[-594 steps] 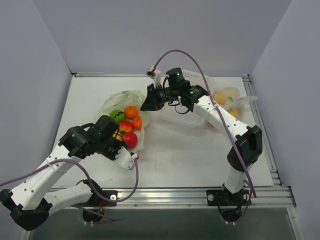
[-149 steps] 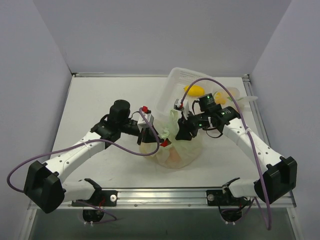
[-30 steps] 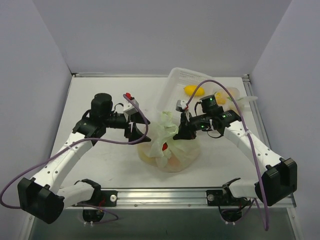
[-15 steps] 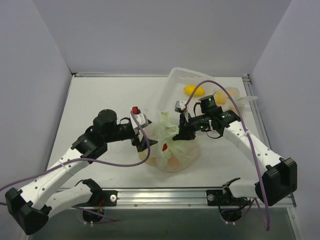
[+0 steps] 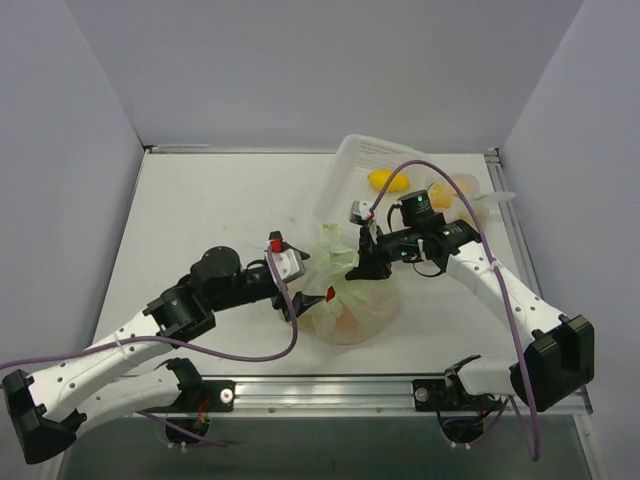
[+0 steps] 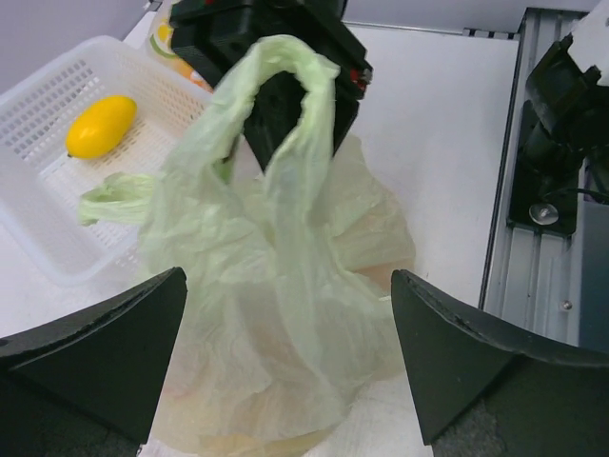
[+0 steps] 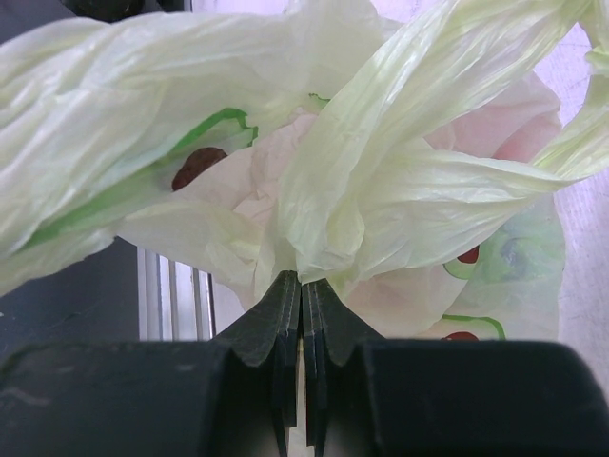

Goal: Place the fake fruits into the plastic bag and tie a complex knot

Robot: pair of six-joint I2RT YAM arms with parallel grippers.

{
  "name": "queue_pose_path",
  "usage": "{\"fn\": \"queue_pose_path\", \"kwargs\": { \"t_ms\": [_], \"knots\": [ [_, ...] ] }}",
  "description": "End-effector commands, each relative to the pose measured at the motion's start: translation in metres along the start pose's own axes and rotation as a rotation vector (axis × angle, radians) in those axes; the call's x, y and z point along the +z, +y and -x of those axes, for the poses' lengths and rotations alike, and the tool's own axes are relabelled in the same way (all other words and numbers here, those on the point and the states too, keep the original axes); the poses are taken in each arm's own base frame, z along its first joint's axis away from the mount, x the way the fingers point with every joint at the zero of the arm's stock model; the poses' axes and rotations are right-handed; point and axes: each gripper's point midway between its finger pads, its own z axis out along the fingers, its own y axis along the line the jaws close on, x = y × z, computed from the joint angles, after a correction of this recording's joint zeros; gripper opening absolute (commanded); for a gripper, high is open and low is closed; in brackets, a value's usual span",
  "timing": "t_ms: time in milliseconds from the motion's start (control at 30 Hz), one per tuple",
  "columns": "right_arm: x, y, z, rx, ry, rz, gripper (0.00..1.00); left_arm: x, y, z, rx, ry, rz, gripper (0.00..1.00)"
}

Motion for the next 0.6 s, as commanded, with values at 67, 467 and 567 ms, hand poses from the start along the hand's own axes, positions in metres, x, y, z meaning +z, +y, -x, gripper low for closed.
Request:
{"fn": "queue_pose_path", "kwargs": {
  "t_ms": [67, 467, 567],
  "knots": [
    [-0.001, 0.003, 0.003, -0.005, 0.001, 0.009, 0.00, 0.013, 0.010, 0.000, 0.134, 0.015, 0.224, 0.97],
    [-0.002, 0.007, 0.002, -0.020, -0.003, 0.027, 0.00, 0.018, 0.052, 0.008, 0.183, -0.068, 0.454, 0.98],
    [-0.001, 0.010, 0.000, -0.039, -0.001, 0.045, 0.00, 0.021, 0.055, 0.001, 0.123, -0.068, 0.373, 0.97]
  ]
}}
